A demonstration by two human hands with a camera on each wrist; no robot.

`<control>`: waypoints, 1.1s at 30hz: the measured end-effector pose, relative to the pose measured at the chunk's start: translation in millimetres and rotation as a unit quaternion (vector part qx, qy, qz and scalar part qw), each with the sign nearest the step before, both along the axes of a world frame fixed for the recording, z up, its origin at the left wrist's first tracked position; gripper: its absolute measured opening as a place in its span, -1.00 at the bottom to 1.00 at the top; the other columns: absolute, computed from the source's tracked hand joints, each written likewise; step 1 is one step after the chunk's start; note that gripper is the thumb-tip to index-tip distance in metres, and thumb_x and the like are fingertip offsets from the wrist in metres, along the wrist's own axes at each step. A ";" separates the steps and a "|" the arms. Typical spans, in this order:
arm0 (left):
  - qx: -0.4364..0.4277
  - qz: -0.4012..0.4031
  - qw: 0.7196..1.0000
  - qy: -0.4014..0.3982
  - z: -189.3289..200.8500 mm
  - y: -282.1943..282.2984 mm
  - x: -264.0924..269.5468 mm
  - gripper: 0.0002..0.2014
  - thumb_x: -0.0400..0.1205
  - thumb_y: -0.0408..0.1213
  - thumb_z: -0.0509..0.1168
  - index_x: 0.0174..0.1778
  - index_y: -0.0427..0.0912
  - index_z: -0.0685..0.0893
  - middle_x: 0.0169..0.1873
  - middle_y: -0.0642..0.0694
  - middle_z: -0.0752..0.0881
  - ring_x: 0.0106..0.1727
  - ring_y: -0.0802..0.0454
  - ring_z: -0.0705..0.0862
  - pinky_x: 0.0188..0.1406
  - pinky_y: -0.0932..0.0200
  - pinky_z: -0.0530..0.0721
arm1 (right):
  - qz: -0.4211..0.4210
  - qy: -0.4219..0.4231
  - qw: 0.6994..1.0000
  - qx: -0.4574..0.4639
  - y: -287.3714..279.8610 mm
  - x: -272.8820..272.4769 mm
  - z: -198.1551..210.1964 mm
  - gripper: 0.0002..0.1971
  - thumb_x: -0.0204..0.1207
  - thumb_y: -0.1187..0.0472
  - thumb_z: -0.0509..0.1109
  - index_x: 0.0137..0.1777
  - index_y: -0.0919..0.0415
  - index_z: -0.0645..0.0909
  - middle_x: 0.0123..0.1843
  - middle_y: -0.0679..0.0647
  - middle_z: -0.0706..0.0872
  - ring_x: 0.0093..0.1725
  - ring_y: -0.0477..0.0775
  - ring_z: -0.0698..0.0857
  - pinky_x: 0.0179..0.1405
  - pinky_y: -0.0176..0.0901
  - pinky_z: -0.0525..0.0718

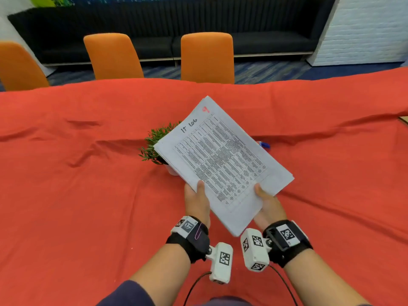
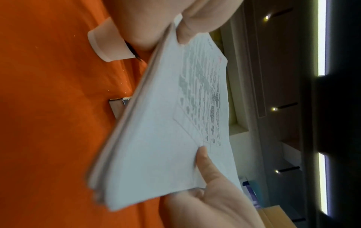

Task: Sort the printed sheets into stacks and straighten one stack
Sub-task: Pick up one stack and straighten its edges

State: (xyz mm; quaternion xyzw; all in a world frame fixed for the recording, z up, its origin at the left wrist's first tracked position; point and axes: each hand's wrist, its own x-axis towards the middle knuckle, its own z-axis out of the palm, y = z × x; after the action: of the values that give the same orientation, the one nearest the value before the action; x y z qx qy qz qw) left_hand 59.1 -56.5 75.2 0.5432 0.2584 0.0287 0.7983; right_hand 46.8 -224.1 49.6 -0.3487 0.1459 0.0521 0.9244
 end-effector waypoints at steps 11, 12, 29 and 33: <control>0.137 -0.088 0.985 -0.051 0.2 56.2 -0.7 -0.68 0.74 -0.39 0.13 0.36 -0.05 0.56 0.17 0.00 0.75 0.20 -0.01 0.73 0.28 -0.11 0.64 | 0.102 0.050 0.965 -0.237 -53.0 6.3 23.1 -0.64 0.48 0.43 0.37 0.28 0.26 0.61 -0.07 0.15 0.83 -0.23 0.01 0.79 -0.27 -0.22 0.76; 0.141 -0.111 0.982 -0.052 0.4 56.8 -2.4 -0.69 0.74 -0.39 0.13 0.36 -0.05 0.57 0.18 0.00 0.76 0.19 0.00 0.73 0.28 -0.12 0.64 | 0.130 0.034 0.956 -0.261 -54.2 11.9 31.0 -0.66 0.49 0.44 0.37 0.26 0.25 0.62 -0.09 0.12 0.84 -0.23 0.01 0.80 -0.26 -0.22 0.77; 0.154 -0.088 0.981 -0.076 -34.4 33.1 -32.8 -0.62 0.62 -0.52 0.26 0.30 -0.06 0.53 0.10 0.01 0.74 0.08 0.19 0.72 0.12 0.19 0.63 | 0.060 -0.036 0.918 -0.391 -15.8 -15.4 -0.9 -0.65 0.28 0.50 0.58 0.00 0.12 0.74 -0.06 -0.07 0.85 -0.04 -0.10 0.81 -0.01 -0.19 0.73; 0.132 -0.057 0.987 -0.077 -36.0 32.5 -35.0 -0.58 0.59 -0.49 0.35 0.36 -0.24 0.48 0.14 -0.11 0.74 0.15 0.05 0.70 0.23 0.10 0.61 | 0.053 -0.024 0.933 -0.355 -9.9 -18.0 -3.3 -0.66 0.29 0.51 0.57 -0.03 0.13 0.74 -0.12 -0.10 0.86 -0.09 -0.13 0.82 -0.12 -0.33 0.74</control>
State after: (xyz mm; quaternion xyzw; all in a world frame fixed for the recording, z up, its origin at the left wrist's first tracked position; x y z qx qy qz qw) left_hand 24.1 -24.0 39.3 0.6537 0.1588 0.0593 0.7375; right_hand 28.8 -234.0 46.3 -0.6622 0.1137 0.0379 0.7396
